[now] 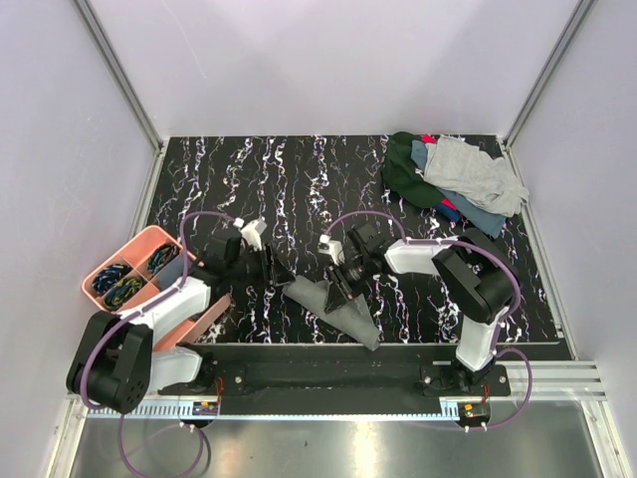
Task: Fold the napkin, place the utensils inside, and roll it up
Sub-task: Roll the napkin with the utensil
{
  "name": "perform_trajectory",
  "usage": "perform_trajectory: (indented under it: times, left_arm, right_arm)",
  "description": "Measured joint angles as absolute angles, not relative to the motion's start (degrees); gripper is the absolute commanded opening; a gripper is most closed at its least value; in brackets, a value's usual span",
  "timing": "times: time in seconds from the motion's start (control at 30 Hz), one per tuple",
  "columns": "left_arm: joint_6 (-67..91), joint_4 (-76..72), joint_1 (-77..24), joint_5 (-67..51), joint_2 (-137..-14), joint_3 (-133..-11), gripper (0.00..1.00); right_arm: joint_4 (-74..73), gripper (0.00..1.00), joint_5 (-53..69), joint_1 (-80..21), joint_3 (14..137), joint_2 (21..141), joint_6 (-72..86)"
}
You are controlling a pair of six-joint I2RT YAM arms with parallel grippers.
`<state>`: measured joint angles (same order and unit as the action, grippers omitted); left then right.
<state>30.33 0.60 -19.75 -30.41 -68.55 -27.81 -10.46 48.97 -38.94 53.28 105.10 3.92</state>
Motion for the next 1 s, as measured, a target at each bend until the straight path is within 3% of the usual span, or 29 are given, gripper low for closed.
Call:
perform_trajectory:
  times: [0.37,0.53,0.6,0.63,0.73,0.8,1.0]
  left_arm:
    - [32.5,-6.2,-19.9,-32.3,-70.3,-24.8,0.51]
    - [33.7,-9.5,-20.4,-34.3,-73.6,-23.8,0.37]
    - [34.2,-10.1,-20.9,-34.7,-75.1,-23.7,0.29]
    - [34.3,-10.1,-21.1,-34.8,-75.7,-23.7,0.18]
    - [34.5,-9.8,-21.6,-34.7,-77.1,-23.8,0.08]
    - [34.6,-9.1,-21.7,-34.5,-78.3,-24.0,0.05]
    - [34.5,-5.8,-21.7,-34.6,-83.7,-27.2,0.0]
  right_arm:
    - [-10.0,0.29,54.5,-38.9,55.0,110.0,4.8]
    - [-9.8,0.32,55.7,-38.9,55.5,111.6,5.1]
    - [-9.8,0.37,55.9,-38.9,55.6,111.7,5.3]
    - [-9.8,0.39,55.9,-38.9,55.7,111.7,5.4]
    - [-10.1,0.57,56.3,-38.9,56.1,111.7,6.0]
    - [-10.8,0.66,56.2,-39.0,56.4,110.9,6.3]
    - [-13.9,0.73,46.2,-39.1,57.6,104.3,5.4]
